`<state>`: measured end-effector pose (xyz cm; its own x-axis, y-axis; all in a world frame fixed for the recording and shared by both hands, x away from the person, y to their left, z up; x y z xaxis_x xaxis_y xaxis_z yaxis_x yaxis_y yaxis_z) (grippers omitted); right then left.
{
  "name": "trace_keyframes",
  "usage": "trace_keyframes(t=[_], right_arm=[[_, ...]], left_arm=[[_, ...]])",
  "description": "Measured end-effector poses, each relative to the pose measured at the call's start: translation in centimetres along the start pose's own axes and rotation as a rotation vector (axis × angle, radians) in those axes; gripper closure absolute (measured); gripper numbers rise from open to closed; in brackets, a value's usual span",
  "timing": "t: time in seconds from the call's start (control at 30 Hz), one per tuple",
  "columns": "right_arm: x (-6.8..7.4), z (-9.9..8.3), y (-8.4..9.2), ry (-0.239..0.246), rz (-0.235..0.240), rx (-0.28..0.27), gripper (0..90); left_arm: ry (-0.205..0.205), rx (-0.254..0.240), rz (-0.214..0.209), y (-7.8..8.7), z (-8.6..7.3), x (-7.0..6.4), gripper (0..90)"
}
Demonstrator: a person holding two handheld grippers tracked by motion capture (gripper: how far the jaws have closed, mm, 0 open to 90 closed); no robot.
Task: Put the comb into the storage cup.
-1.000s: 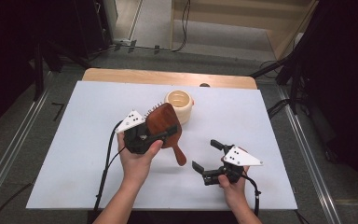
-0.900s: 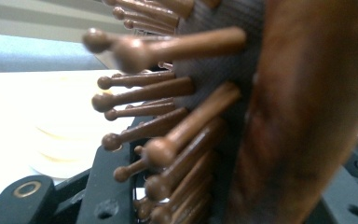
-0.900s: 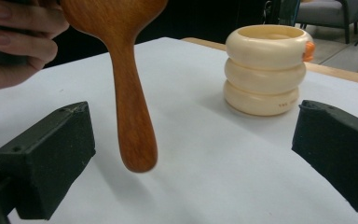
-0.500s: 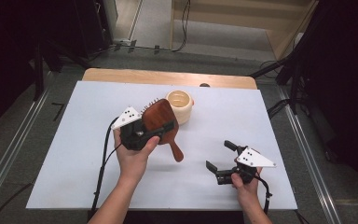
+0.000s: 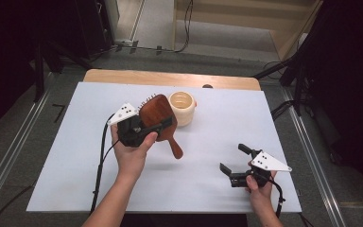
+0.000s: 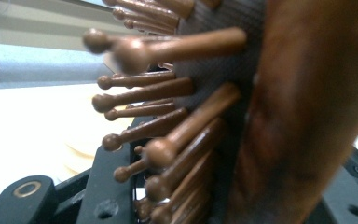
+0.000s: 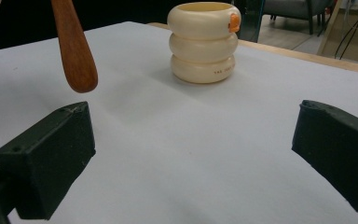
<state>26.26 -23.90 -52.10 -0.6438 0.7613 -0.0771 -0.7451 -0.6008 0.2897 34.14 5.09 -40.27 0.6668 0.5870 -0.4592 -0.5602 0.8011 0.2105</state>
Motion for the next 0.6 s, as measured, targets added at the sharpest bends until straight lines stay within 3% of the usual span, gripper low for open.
trace_keyframes(t=[0.6], right_arm=[[-2.1,-1.3,2.3,-0.016,-0.034,-0.002,0.0]], left_arm=[[0.004,-0.029,0.013,-0.1,2.1,1.2,53.5]])
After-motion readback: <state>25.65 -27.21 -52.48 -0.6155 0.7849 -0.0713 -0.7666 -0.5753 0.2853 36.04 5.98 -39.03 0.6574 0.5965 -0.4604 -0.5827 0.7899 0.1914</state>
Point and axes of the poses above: each handheld gripper's, and its own axes: y roughly backward along the jaws, z roughly out of its top, x roughly to its left, the point moved 6 cm from there along -y, roughly forward along the jaws, and after that the axes turned 9 degrees about y, right-handed, at the moved point
